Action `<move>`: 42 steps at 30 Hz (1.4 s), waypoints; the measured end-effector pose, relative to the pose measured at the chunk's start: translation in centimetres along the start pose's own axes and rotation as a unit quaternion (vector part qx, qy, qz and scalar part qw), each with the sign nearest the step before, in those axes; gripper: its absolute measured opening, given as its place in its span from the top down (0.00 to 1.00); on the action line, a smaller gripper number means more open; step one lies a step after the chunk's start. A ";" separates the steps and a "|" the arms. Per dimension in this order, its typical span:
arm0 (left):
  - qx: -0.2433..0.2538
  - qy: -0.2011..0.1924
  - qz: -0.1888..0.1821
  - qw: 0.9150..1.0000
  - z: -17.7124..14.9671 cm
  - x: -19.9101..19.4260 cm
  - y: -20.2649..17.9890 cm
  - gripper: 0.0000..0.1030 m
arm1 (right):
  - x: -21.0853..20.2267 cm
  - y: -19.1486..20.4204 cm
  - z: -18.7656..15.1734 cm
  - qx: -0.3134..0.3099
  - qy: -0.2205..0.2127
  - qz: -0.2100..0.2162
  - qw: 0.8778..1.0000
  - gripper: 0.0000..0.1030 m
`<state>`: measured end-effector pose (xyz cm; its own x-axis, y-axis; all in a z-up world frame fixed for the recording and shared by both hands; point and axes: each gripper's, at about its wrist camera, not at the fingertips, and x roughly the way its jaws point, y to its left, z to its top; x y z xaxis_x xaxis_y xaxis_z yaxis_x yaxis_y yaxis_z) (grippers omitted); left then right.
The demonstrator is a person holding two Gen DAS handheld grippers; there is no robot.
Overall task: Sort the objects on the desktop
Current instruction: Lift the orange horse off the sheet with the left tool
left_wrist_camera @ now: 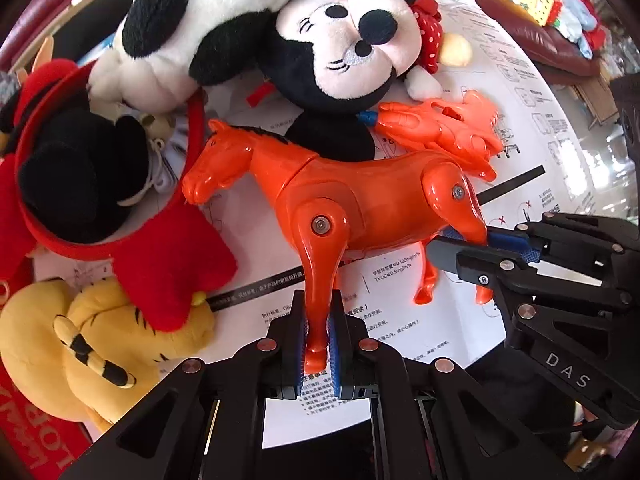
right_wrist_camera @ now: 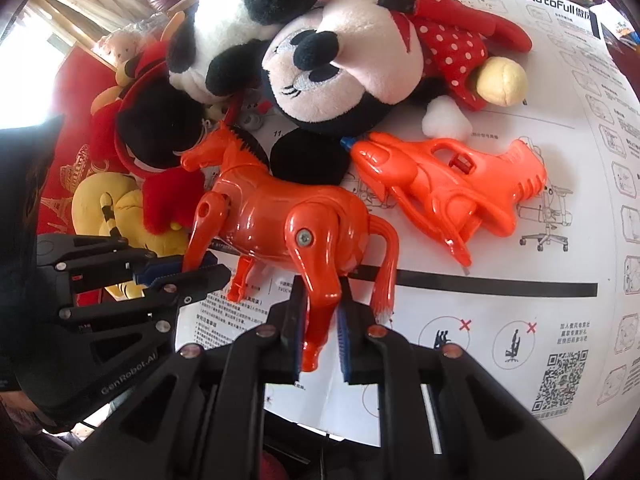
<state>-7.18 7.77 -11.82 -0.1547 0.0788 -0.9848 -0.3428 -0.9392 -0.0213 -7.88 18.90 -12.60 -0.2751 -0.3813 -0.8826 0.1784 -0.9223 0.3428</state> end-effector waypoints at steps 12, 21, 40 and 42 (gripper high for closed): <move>0.007 -0.029 0.006 1.000 -0.7 -0.8 0.1 0.92 | -0.5 0.9 -0.3 -0.008 -0.010 -0.011 1.000 0.86; 0.001 -0.068 -0.029 0.997 -1.4 -2.4 0.7 0.92 | -1.6 1.2 -0.5 -0.013 -0.028 -0.010 0.999 0.86; -0.010 -0.082 -0.050 0.995 -2.2 -3.6 0.3 0.92 | -4.3 0.7 -1.8 -0.034 -0.056 -0.014 0.998 0.86; -0.011 -0.089 -0.050 0.995 -2.2 -4.0 0.2 0.92 | -4.1 1.2 -1.8 -0.032 -0.057 -0.014 0.998 0.86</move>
